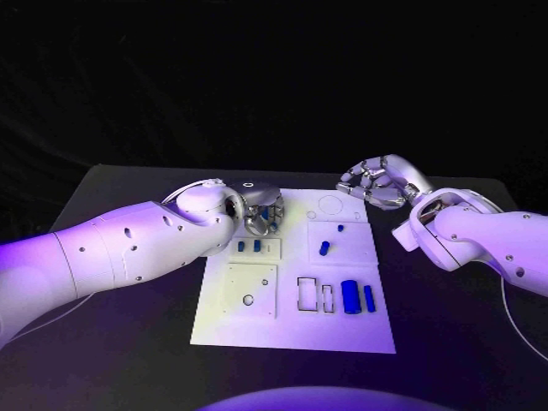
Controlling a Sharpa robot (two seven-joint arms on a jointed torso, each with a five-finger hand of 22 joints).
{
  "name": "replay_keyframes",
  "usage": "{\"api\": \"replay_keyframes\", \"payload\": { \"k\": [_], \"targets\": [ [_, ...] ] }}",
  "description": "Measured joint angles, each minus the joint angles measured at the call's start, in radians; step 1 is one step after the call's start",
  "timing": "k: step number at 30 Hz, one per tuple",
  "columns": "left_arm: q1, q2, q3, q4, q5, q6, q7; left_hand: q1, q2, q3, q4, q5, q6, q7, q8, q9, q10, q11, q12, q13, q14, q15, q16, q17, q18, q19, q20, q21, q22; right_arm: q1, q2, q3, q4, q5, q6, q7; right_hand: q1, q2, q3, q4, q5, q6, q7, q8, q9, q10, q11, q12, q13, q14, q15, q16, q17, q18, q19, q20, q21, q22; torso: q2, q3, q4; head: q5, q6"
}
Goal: Assemble the parts on the task board
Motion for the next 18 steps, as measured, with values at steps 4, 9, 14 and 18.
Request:
{"api": "replay_keyframes", "payload": {
  "k": [4, 9, 14, 18],
  "targets": [
    [0.000, -0.018, 0.007, 0.021, 0.011, -0.018, 0.002, 0.000, 0.000, 0.000, 0.000, 0.000, 0.000, 0.000, 0.000, 0.000, 0.000, 0.000, 0.000, 0.000, 0.004, 0.004, 0.000, 0.002, 0.000, 0.000, 0.000, 0.000, 0.002, 0.000, 0.001, 0.000, 0.000, 0.000, 0.000, 0.000, 0.000, 0.000, 0.000, 0.000, 0.000, 0.000, 0.000, 0.000, 0.000, 0.000, 0.000, 0.000, 0.000, 0.000, 0.000, 0.000, 0.000, 0.000, 0.000, 0.000, 0.000, 0.000, -0.001, -0.0004, 0.0015, 0.000, 0.002],
    [0.001, -0.051, 0.013, 0.056, 0.027, -0.029, 0.003, 0.000, 0.000, 0.000, 0.000, 0.000, 0.000, 0.000, 0.000, 0.000, 0.000, 0.000, 0.000, 0.000, 0.004, 0.004, 0.000, 0.003, 0.000, 0.000, 0.000, 0.000, 0.002, 0.000, 0.001, 0.000, -0.001, 0.000, 0.000, 0.000, 0.000, 0.000, 0.000, 0.000, 0.000, 0.000, 0.000, 0.000, 0.000, 0.000, 0.000, 0.000, 0.000, 0.000, 0.000, 0.000, 0.000, 0.000, 0.000, 0.000, 0.000, 0.000, -0.001, -0.0008, 0.0022, 0.002, 0.003],
    [0.002, -0.093, 0.014, 0.081, 0.046, -0.030, 0.004, 0.000, 0.000, 0.003, -0.003, 0.000, 0.000, 0.000, -0.005, 0.000, 0.003, 0.004, -0.005, -0.001, 0.004, 0.004, 0.000, -0.003, 0.000, 0.000, 0.000, 0.005, 0.004, 0.000, -0.001, 0.000, -0.001, 0.000, 0.000, 0.001, 0.000, 0.000, 0.000, 0.000, 0.000, 0.000, 0.000, 0.000, 0.000, 0.000, 0.000, 0.000, 0.000, 0.000, 0.000, 0.000, 0.000, 0.000, 0.000, 0.000, 0.000, 0.000, -0.002, -0.0012, 0.0029, 0.003, 0.004],
    [0.002, -0.117, 0.015, 0.089, 0.061, -0.029, 0.004, 0.000, 0.000, 0.000, -0.005, 0.000, -0.004, 0.004, -0.005, -0.001, 0.003, 0.004, -0.005, -0.002, 0.003, 0.004, 0.000, -0.009, 0.000, 0.000, 0.000, 0.005, 0.004, 0.000, -0.001, 0.000, -0.001, 0.000, 0.000, 0.001, 0.000, 0.000, 0.000, 0.000, 0.000, 0.000, 0.000, 0.000, 0.000, 0.000, 0.000, 0.000, 0.000, 0.000, 0.000, 0.000, 0.000, 0.000, 0.000, 0.000, 0.000, 0.000, -0.001, -0.0019, 0.0029, 0.007, 0.005]
  ]
}}
